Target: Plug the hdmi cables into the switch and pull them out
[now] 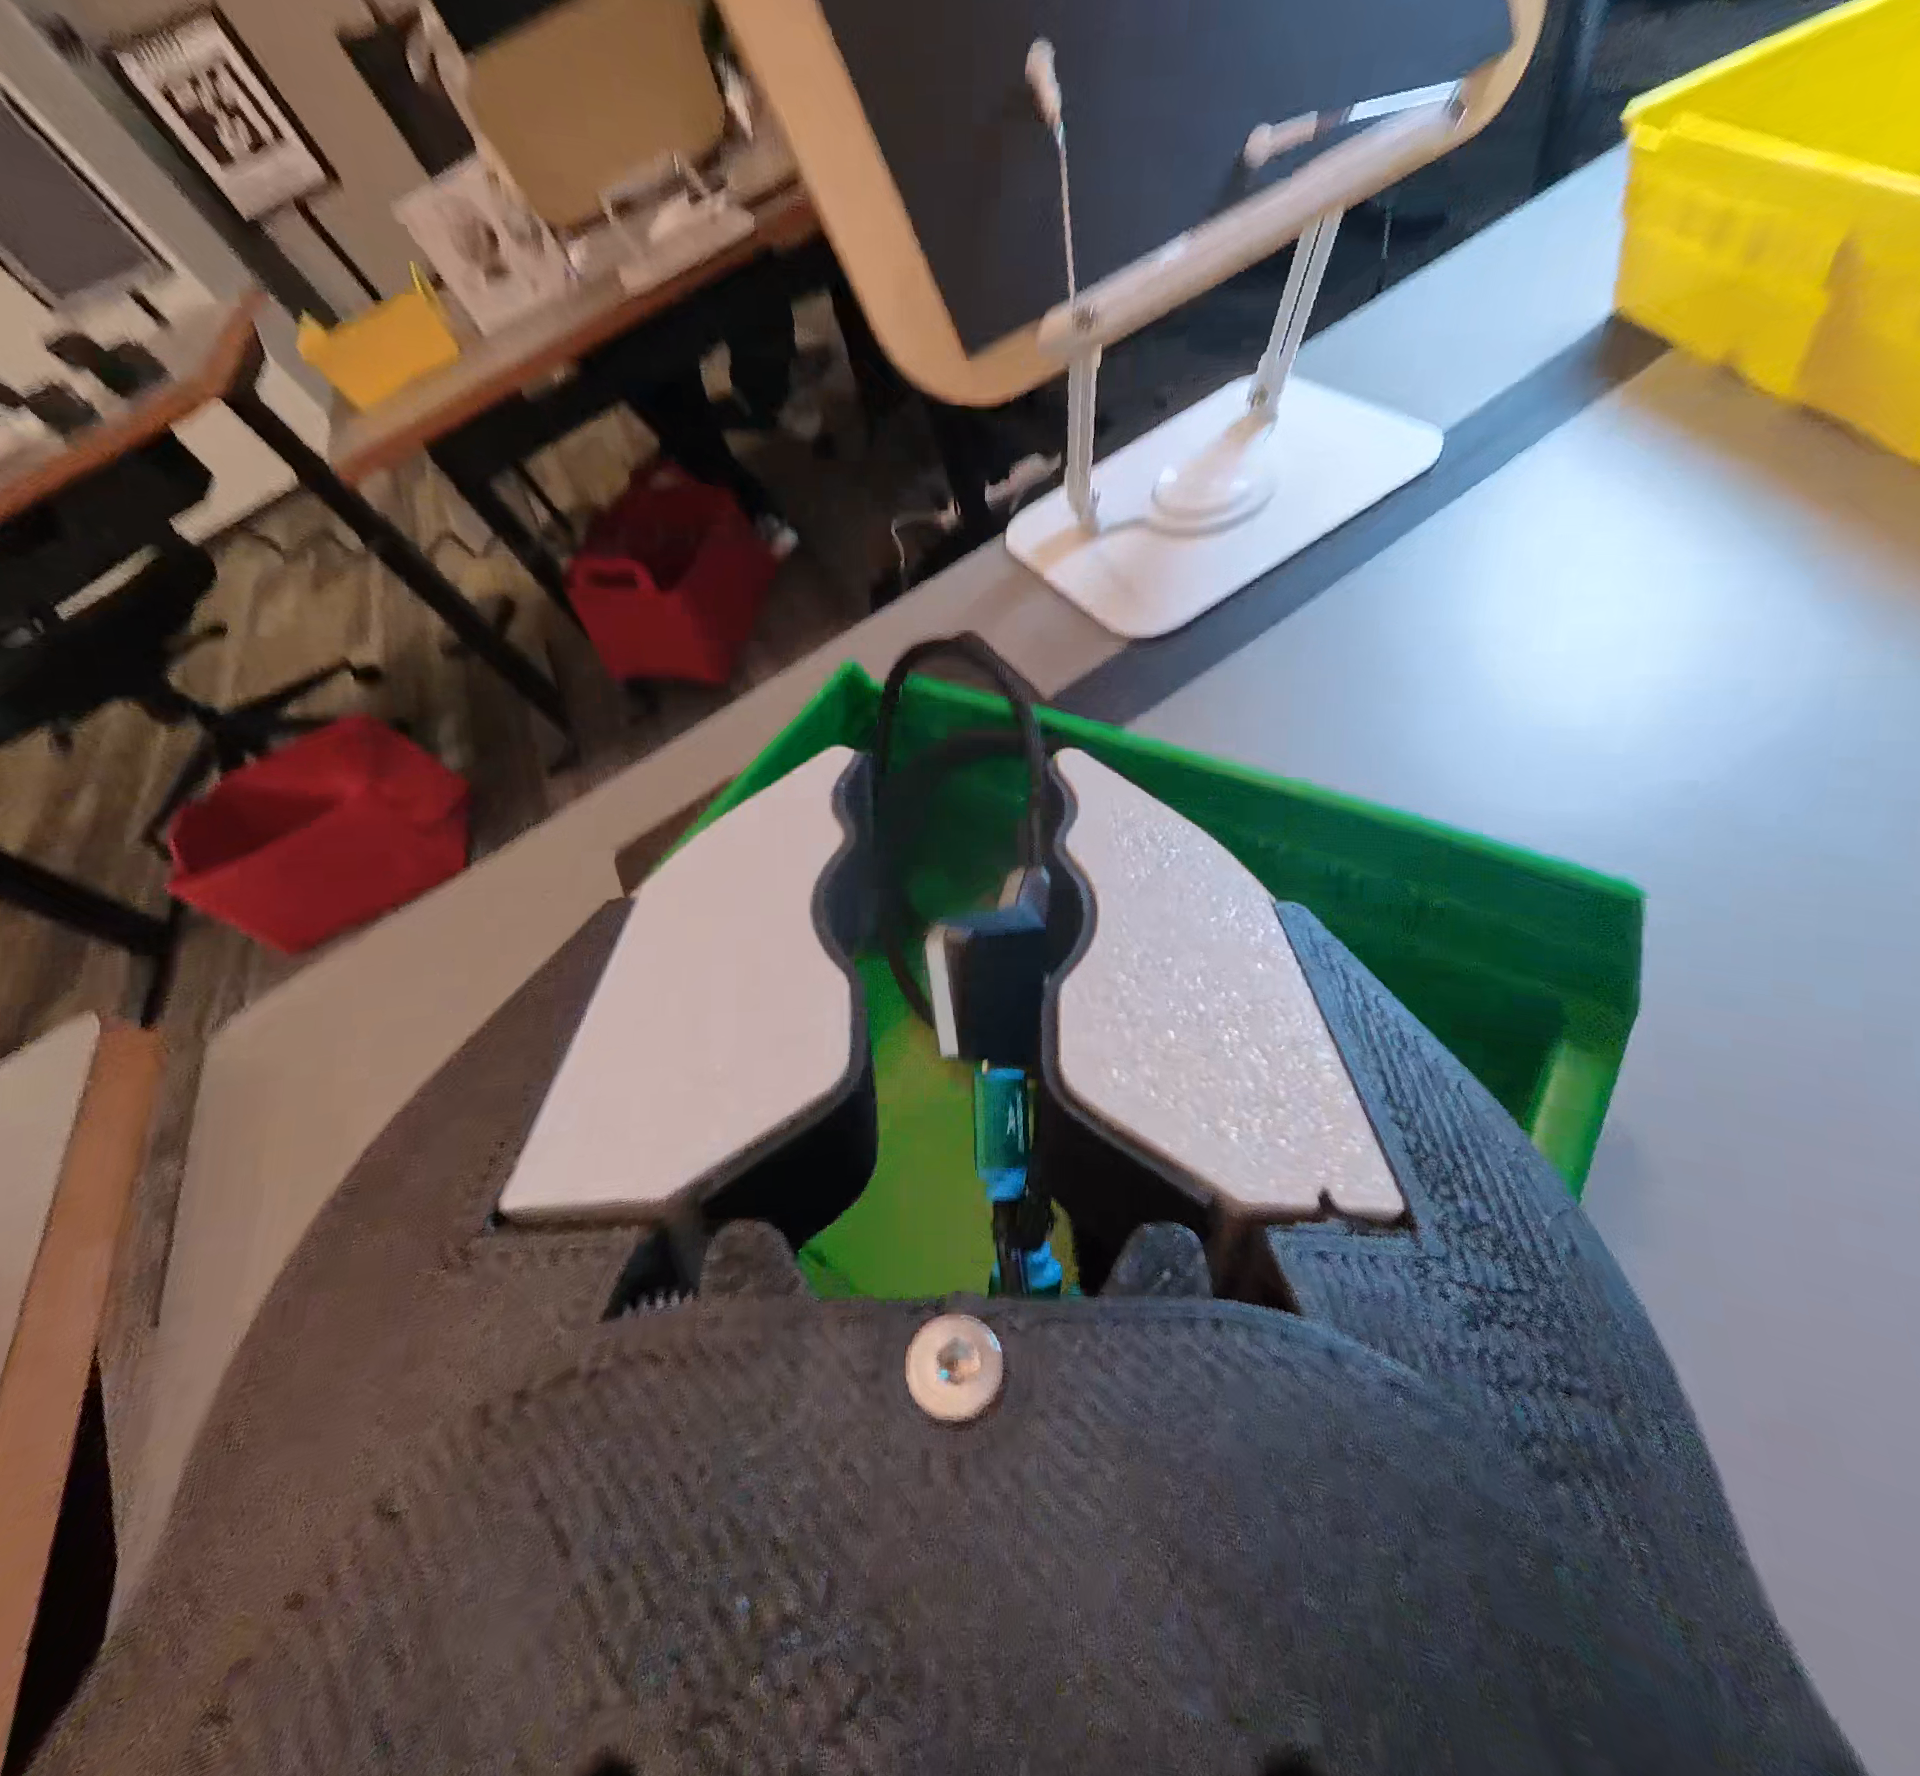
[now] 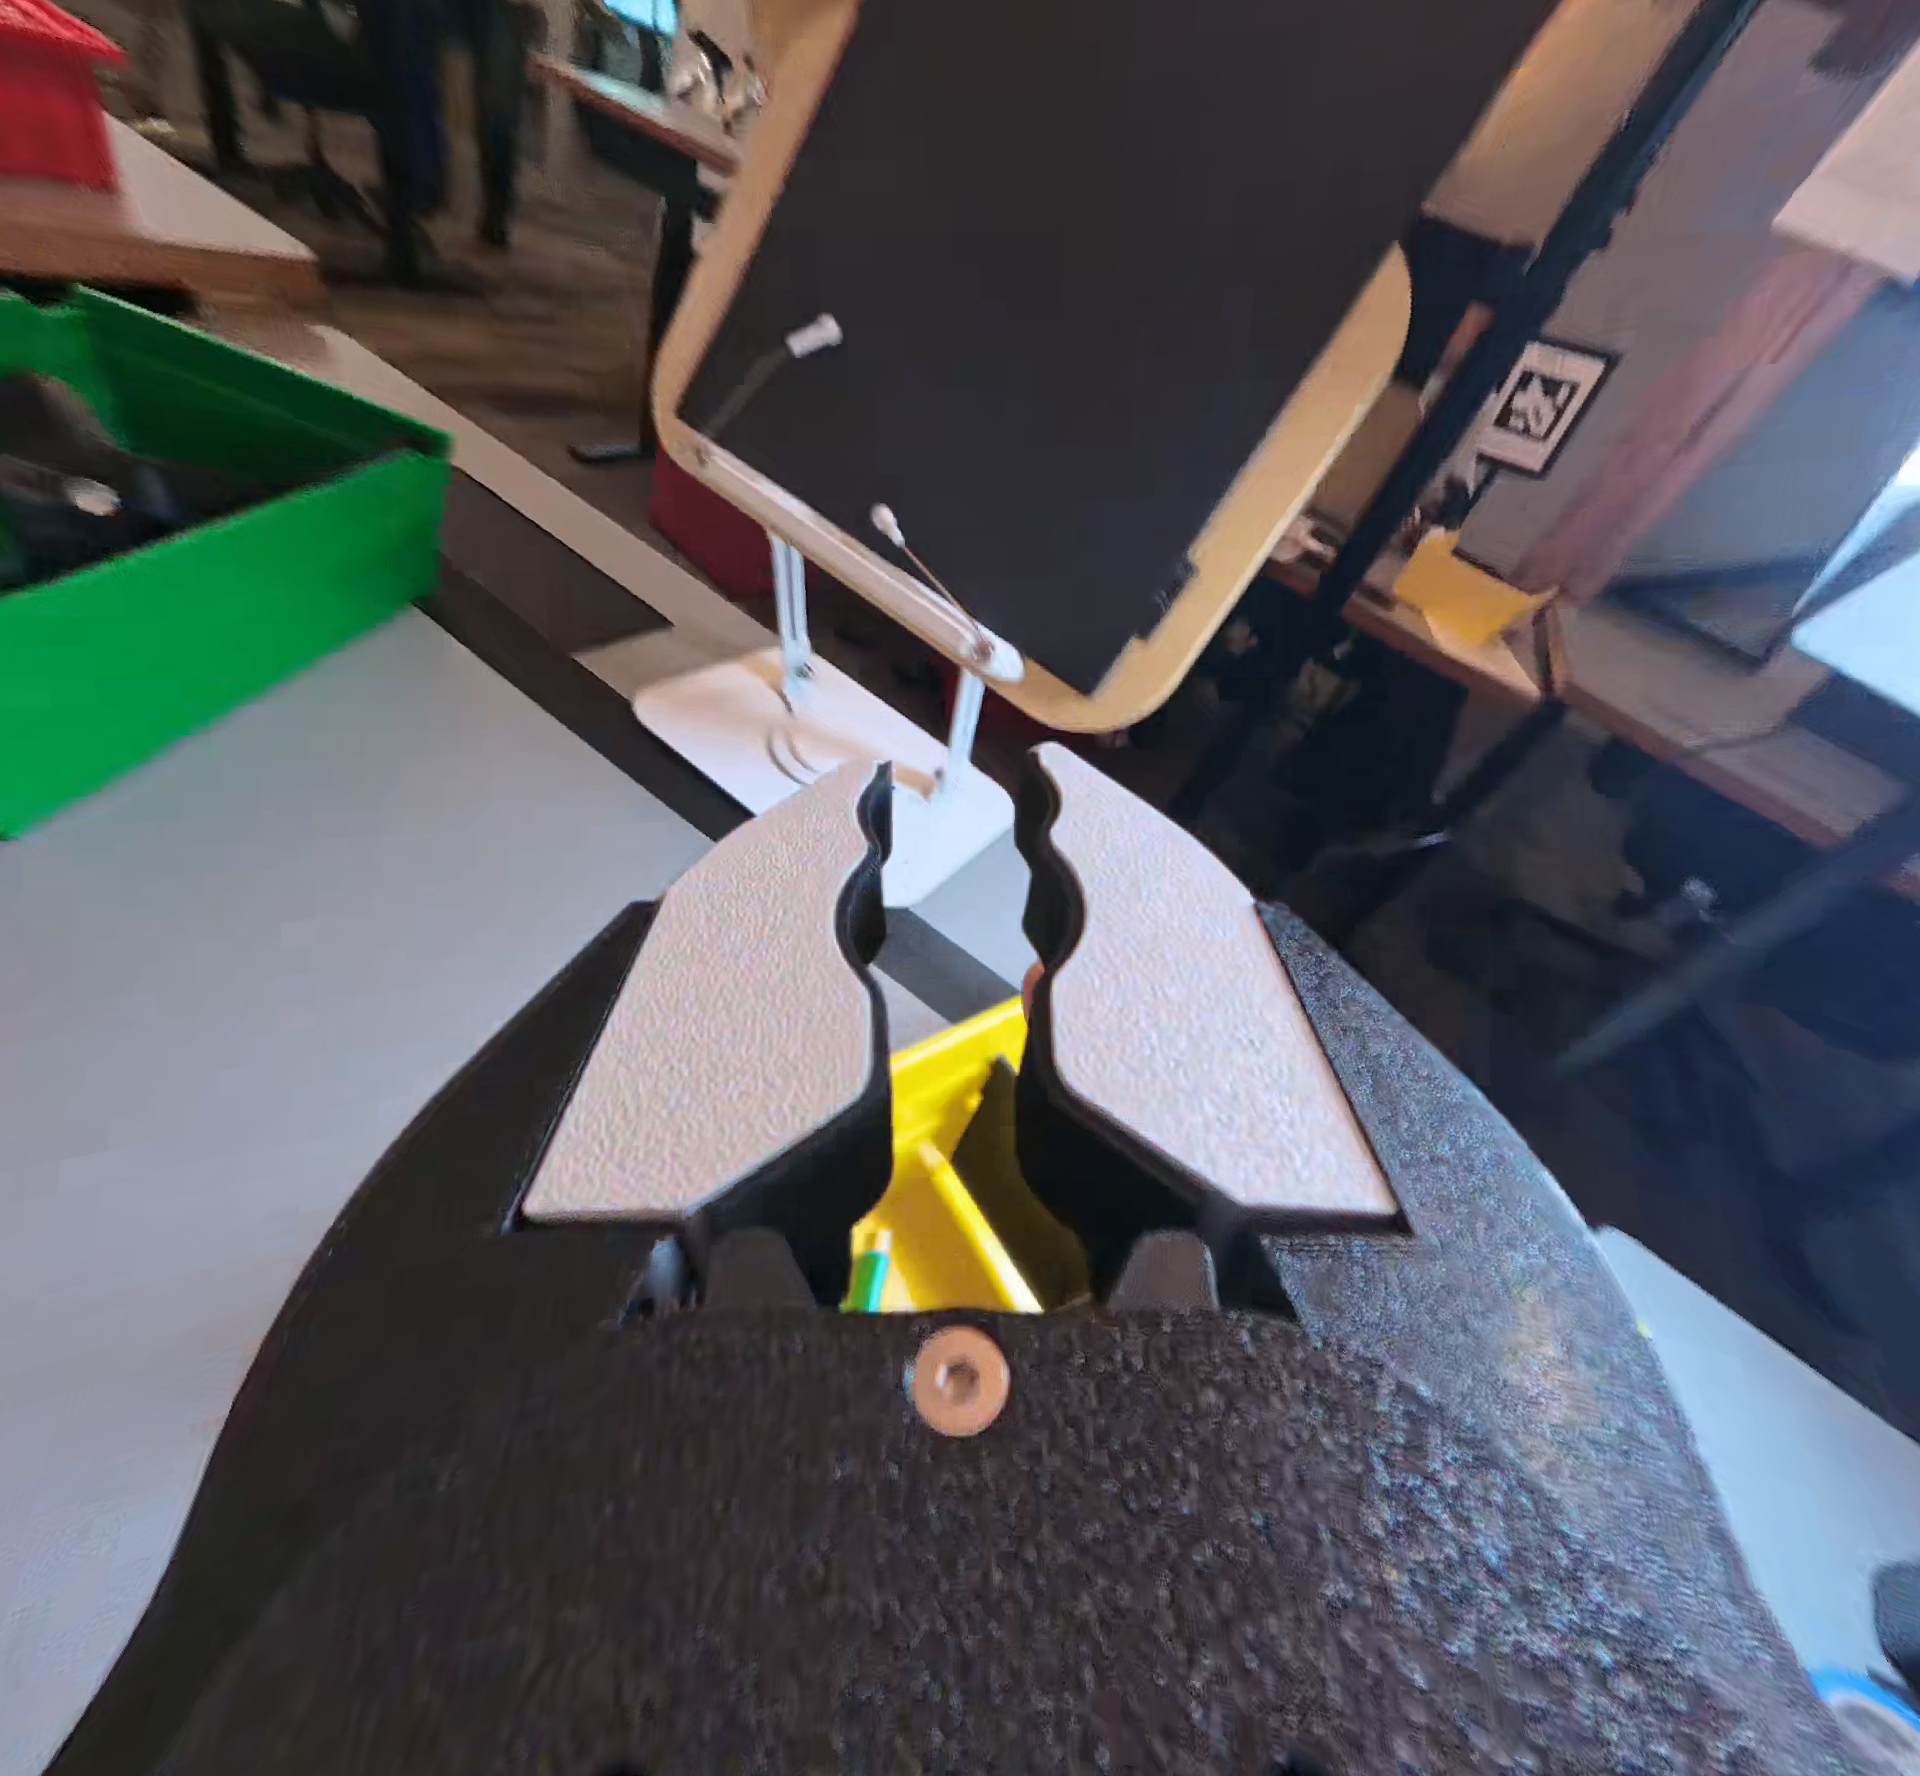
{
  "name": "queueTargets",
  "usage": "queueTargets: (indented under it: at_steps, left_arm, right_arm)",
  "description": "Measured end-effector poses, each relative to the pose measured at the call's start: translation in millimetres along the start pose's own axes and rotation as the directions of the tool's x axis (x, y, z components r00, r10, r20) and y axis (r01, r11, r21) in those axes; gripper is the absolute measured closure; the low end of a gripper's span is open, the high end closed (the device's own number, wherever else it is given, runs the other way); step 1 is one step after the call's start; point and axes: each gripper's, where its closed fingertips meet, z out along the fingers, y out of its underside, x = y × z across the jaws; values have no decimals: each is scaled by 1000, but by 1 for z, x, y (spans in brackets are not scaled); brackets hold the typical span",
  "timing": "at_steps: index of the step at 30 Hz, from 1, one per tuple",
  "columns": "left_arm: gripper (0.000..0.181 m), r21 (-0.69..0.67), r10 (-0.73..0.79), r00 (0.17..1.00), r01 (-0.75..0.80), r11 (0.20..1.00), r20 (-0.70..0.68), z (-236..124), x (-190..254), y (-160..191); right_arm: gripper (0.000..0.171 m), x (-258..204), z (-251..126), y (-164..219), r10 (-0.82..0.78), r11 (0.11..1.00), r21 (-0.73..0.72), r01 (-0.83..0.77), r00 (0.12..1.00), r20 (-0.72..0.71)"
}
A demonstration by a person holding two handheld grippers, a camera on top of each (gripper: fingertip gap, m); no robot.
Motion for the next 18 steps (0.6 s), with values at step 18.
queueTargets:
  at_steps: [18]
  left_arm:
    - [130, -372, -291, 952, 236, 898, -98, 45, 1, 102]
  right_arm:
    - [155, -87, -21, -45, -37, 985, 170, 5, 982, 185]
